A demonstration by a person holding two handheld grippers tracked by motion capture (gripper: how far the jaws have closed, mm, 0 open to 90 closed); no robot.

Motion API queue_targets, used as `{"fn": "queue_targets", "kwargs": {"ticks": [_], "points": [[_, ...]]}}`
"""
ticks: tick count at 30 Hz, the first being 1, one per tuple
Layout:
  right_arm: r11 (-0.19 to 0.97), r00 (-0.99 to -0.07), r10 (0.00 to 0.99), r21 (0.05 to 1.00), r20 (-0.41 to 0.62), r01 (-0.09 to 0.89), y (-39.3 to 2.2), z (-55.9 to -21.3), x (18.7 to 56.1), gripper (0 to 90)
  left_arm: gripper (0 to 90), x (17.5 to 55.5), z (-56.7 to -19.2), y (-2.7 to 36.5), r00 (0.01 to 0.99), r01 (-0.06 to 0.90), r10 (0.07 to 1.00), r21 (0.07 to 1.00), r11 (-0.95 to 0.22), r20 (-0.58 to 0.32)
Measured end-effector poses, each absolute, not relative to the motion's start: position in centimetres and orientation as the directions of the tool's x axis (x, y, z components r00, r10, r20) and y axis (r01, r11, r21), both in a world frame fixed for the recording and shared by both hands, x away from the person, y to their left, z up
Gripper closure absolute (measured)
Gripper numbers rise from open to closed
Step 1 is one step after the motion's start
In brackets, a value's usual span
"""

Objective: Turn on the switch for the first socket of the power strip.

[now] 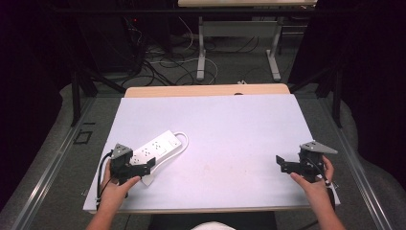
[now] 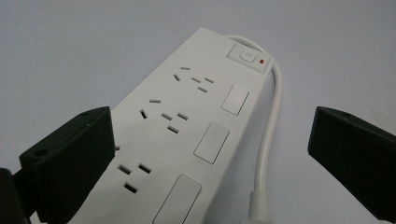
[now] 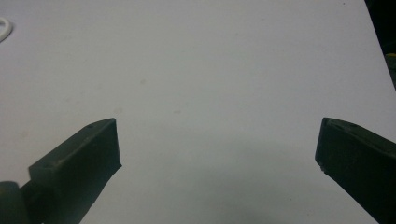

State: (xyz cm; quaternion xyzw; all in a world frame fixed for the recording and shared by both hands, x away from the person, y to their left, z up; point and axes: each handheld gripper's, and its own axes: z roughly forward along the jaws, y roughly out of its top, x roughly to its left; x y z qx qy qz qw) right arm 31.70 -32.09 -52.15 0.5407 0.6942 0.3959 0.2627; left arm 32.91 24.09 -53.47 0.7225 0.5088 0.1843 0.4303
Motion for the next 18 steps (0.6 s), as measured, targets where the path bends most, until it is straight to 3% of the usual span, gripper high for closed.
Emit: {"fn": "queue_targets", "kwargs": {"ticks": [5,18], "points": [[0.061,-0.269,0.957,0.835,0.106,0.547,-32.07,-52.5,31.78,0.0,1.2,33.04,-53.39,23.98,0.415,0.577,0.896,0.807,-0.123,-0.16],[0.101,-0.299,0.951,0.836,0.078,0.539,-31.31,-52.8,32.07,0.0,1.5,32.84,-53.33,23.95,0.409,0.586,0.901,0.799,-0.134,-0.148]]}}
